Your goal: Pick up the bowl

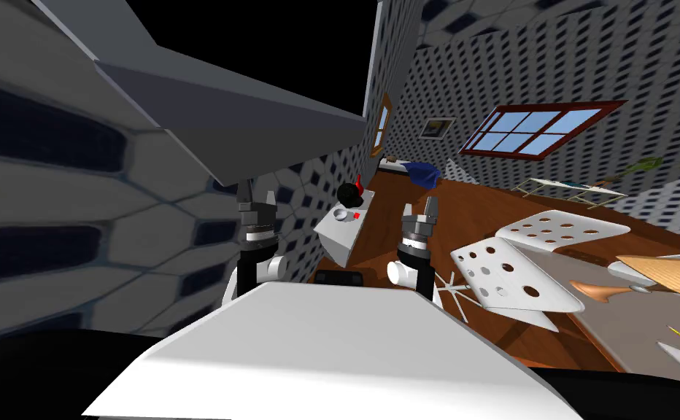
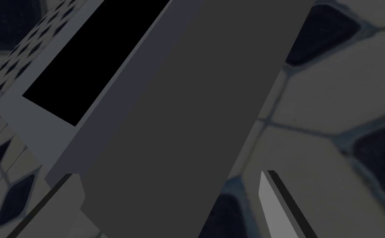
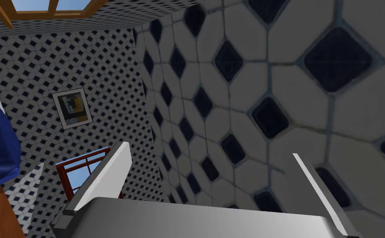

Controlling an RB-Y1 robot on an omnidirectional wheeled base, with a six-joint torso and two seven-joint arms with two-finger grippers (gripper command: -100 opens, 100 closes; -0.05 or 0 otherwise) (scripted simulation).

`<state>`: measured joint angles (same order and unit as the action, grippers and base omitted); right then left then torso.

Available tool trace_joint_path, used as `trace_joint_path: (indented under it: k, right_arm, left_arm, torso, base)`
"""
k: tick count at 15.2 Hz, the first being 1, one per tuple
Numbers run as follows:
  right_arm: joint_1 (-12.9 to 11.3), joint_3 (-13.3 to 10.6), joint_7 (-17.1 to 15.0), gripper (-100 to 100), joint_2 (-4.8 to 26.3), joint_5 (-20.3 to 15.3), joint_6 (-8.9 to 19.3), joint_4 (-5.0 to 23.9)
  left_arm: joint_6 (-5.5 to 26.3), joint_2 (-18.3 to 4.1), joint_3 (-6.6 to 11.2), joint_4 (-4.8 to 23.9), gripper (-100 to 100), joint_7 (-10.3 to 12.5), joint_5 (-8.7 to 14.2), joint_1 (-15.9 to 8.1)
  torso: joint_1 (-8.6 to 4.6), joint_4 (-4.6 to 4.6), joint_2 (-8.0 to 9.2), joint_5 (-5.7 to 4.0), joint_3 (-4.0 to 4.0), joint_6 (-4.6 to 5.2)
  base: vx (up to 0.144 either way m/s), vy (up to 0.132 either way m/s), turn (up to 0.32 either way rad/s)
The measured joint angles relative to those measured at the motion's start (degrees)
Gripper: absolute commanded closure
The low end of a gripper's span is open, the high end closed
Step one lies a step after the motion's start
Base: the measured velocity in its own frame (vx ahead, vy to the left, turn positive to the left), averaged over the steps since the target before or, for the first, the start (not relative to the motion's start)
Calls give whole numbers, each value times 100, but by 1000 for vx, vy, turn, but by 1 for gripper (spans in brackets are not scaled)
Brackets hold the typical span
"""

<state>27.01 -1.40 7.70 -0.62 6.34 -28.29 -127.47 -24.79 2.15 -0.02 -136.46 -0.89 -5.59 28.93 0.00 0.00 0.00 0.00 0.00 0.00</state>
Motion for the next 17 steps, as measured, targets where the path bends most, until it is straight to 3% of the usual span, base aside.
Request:
trace_joint_path:
  k: [9,17]
  right_arm:
    - [575,190,-187,-100,893,-662,168,487]
    - [1307,435,-446,-100,1548,-1486,345,1047]
  left_arm:
    - [0,0,0,0,0,0,0,-1]
    - [0,0,0,0,0,0,0,-1]
  torso:
    - [-9,4,18,-2,10,-2]
    - [-9,4,19,-2,11,-3]
  base:
    - [-34,-11,258]
    - [-42,-6,341]
